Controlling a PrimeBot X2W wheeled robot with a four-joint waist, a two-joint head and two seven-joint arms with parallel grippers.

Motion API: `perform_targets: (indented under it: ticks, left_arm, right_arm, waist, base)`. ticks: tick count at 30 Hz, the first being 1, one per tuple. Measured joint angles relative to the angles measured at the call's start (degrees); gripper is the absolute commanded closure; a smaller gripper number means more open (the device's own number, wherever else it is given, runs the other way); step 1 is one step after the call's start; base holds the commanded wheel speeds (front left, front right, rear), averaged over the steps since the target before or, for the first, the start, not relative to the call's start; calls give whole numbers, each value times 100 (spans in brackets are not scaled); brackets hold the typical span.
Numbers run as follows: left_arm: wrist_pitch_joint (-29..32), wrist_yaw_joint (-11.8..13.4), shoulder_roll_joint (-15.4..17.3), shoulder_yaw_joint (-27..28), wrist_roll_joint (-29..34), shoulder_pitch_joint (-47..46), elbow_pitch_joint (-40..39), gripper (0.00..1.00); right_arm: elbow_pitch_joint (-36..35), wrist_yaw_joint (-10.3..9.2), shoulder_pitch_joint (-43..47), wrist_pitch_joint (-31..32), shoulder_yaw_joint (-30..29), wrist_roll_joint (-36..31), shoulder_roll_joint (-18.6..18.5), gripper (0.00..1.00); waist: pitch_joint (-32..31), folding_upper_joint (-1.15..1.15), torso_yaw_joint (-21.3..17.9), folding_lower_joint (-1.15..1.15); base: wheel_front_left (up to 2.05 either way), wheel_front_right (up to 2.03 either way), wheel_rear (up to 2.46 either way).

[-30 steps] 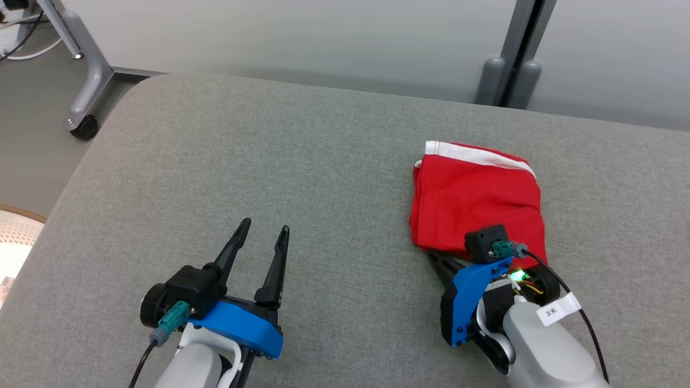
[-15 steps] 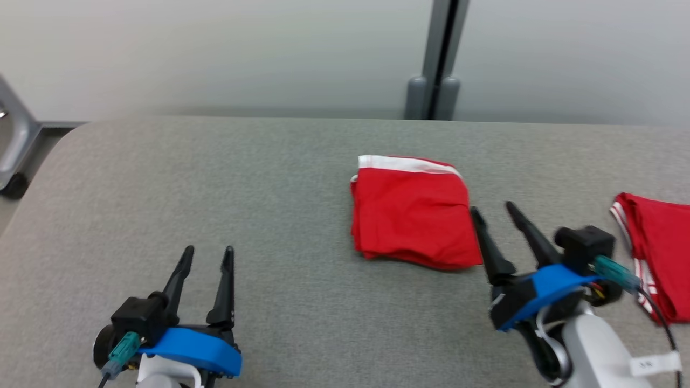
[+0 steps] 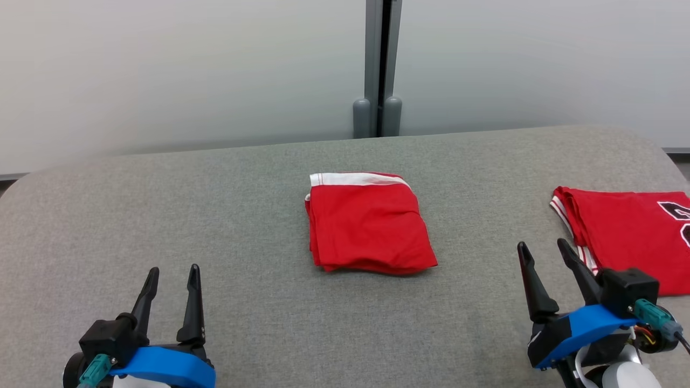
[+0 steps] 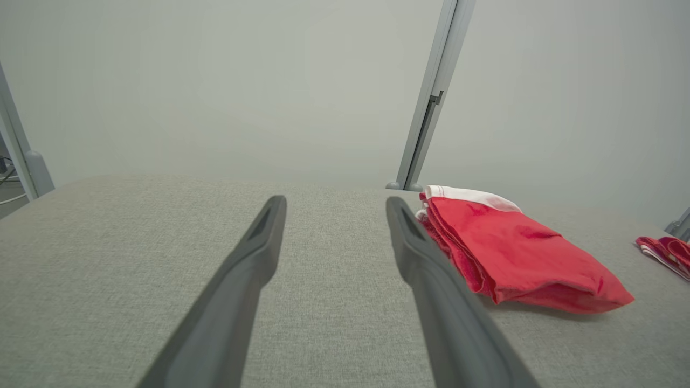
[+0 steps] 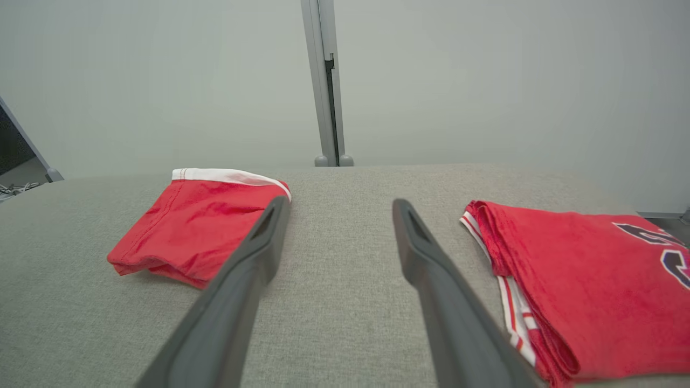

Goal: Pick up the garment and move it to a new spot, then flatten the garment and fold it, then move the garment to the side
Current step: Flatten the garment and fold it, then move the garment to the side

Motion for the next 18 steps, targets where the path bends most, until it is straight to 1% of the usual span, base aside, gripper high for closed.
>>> perform_targets:
  ticks: [6, 18]
  left_arm:
    - [0, 5, -1, 35, 62, 65, -13, 0]
    - [0, 49, -37, 4, 115, 86, -59, 0]
  right_arm:
    - [-79, 0, 85, 49, 47, 69, 10, 0]
    - [-109, 0, 114, 215, 67, 276, 13, 0]
  waist:
    - [-23, 0, -40, 0]
    - [41, 0, 54, 0]
  base:
    - [0, 0, 0]
    - [0, 0, 0]
